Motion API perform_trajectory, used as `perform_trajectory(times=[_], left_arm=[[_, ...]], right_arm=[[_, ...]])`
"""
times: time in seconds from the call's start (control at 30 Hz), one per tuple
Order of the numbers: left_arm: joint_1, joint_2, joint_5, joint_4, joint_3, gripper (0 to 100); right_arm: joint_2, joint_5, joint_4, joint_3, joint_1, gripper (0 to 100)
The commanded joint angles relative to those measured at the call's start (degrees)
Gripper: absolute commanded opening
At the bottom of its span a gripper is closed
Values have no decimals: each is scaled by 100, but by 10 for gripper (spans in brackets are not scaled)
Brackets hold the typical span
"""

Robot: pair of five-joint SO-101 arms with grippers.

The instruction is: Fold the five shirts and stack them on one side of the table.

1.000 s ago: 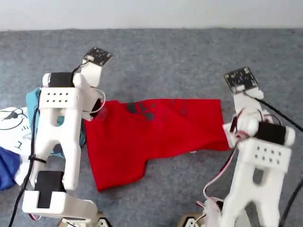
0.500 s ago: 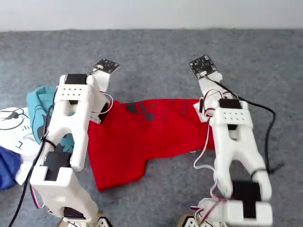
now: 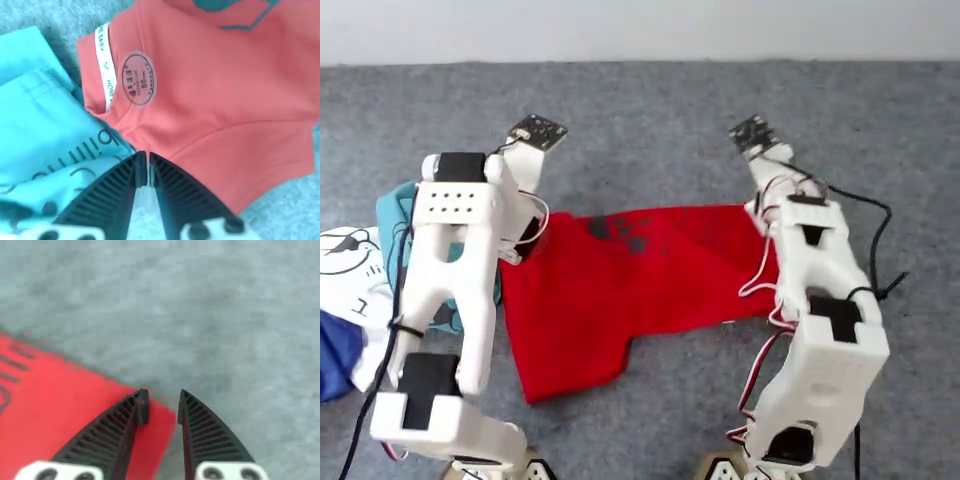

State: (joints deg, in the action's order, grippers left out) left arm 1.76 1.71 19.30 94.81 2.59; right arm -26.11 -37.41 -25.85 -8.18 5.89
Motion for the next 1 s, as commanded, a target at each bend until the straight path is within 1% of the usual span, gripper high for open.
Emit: perform_trajectory(times=[0.0,0.17,0.27,0.33,0.4,0.5,0.63,0.67,0.73,0.8,0.87,0.97], left_arm=[[18,-475,97,185,-215,16],[26,-677,97,316,-207,16],[26,-747,88,396,-207,16],[26,-765,88,422,-207,16],[26,-765,79,422,-207,16],[26,-765,70,422,-207,16],[26,-765,62,475,-207,16],[26,-765,62,519,-215,16],[26,-765,62,554,-215,16],[88,-765,62,554,-215,16],[246,-765,62,554,-215,16],[519,-765,79,554,-215,16]], right_arm=[[101,-35,-602,738,92,104],[708,9,-2360,993,-251,106],[1121,589,-2932,1002,-409,108],[1288,879,-3064,1002,-470,109],[1305,941,-3064,1002,-541,109],[1095,941,-2712,1002,-602,109],[532,897,-1525,1002,-488,109],[426,774,-1323,1002,-453,108],[347,492,-1358,1037,-418,108],[418,484,-1947,1134,-426,108],[549,519,-2774,1310,-444,108],[629,730,-3758,1644,-435,108]])
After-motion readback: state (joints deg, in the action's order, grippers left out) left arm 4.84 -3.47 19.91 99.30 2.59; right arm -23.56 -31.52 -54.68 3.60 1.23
